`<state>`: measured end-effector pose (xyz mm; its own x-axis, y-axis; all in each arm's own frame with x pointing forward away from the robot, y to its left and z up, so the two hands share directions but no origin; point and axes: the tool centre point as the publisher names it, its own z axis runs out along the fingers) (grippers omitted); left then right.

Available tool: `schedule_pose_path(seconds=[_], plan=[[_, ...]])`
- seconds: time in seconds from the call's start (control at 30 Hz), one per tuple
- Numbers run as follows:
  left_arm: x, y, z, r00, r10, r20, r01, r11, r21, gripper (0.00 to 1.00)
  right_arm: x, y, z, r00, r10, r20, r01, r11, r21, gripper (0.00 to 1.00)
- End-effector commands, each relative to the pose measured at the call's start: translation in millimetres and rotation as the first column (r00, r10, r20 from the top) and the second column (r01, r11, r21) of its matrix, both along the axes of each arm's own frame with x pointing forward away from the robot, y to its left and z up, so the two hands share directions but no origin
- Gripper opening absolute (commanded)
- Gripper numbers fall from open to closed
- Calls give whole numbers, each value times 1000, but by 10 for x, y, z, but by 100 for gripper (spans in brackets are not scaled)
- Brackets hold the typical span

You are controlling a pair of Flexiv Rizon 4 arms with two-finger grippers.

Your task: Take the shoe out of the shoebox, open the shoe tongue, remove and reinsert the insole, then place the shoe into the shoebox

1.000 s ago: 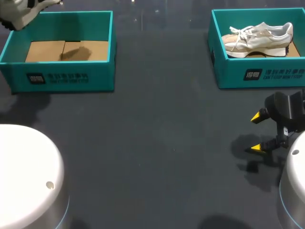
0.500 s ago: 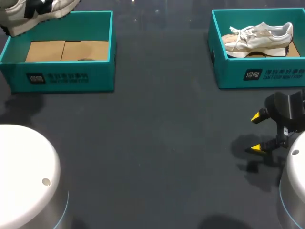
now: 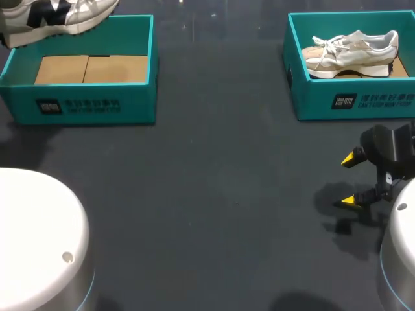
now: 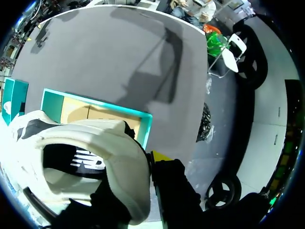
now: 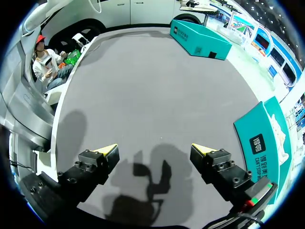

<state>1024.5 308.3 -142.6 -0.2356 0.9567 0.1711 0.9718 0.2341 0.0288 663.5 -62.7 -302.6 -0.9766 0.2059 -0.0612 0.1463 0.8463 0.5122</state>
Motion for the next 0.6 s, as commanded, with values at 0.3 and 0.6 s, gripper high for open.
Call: schedule_pose_path(seconds=[0.3, 0.6], plan=[[117, -3, -263, 989, -109, 98, 109, 994, 3, 0, -22, -3, 5, 1000, -1, 2, 1, 1000, -2, 100], [105, 9, -276, 983, -131, 132, 131, 991, 6, 0, -22, -3, 5, 1000, -1, 2, 1, 1000, -2, 100]])
